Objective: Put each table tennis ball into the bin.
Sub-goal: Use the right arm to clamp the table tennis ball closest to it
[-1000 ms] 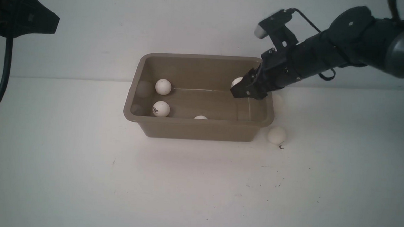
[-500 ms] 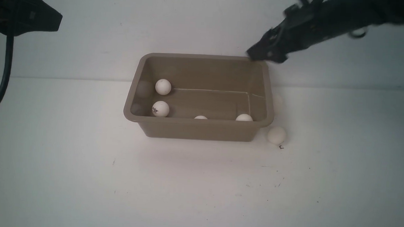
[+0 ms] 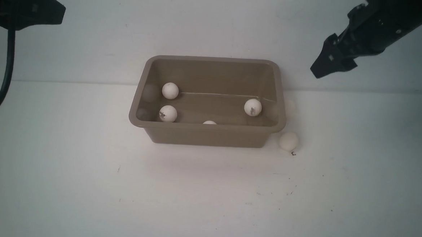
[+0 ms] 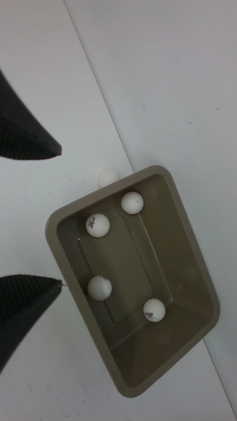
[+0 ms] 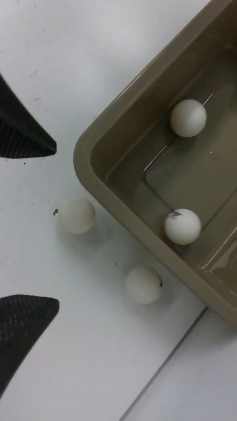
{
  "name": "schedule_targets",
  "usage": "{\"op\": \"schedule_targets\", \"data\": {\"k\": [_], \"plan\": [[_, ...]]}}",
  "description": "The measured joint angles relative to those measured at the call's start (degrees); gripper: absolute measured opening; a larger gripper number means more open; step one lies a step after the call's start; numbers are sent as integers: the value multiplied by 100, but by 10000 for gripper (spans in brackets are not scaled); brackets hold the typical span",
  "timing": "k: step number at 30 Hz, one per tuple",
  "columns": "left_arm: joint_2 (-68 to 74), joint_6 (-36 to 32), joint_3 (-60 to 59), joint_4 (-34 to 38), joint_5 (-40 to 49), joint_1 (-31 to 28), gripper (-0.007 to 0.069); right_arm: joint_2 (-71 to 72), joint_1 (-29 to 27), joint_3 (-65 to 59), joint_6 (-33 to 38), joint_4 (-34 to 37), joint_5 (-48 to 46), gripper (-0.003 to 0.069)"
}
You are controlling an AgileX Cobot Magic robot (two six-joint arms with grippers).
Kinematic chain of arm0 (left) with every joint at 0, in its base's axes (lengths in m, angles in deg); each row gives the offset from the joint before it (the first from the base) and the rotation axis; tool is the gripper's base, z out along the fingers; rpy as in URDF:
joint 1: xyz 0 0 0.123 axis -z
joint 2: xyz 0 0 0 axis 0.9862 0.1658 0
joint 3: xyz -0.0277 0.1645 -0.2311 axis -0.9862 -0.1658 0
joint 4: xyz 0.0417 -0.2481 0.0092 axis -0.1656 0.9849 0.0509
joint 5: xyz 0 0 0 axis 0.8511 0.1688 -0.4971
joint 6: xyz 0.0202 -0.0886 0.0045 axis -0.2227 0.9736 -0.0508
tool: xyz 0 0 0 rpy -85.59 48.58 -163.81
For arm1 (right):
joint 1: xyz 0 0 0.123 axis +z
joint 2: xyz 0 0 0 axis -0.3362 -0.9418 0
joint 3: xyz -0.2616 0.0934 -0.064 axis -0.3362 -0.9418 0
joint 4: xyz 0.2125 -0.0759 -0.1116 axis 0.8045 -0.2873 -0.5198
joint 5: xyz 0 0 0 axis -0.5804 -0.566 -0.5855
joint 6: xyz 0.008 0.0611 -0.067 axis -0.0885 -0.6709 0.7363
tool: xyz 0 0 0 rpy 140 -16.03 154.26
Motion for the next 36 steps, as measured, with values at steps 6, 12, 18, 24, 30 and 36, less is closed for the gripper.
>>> {"op": "schedule_targets", "data": {"k": [6,12,18,24,30,36], "plan": [[0,-30,0,61,-24,0,426,-565,66,-175,60,-171,-1,506],[0,-36,0,66,-24,0,426,-1250,66,-201,177,-107,35,506],[0,-36,0,68,-27,0,426,-1539,94,-201,584,92,74,506],[0,-36,0,74,-31,0,426,-1580,369,-201,730,-54,86,506],[0,-36,0,79,-31,0,426,-1652,514,-201,748,-317,87,506],[0,-40,0,84,-31,0,426,-1806,525,-201,537,-583,101,506]]}}
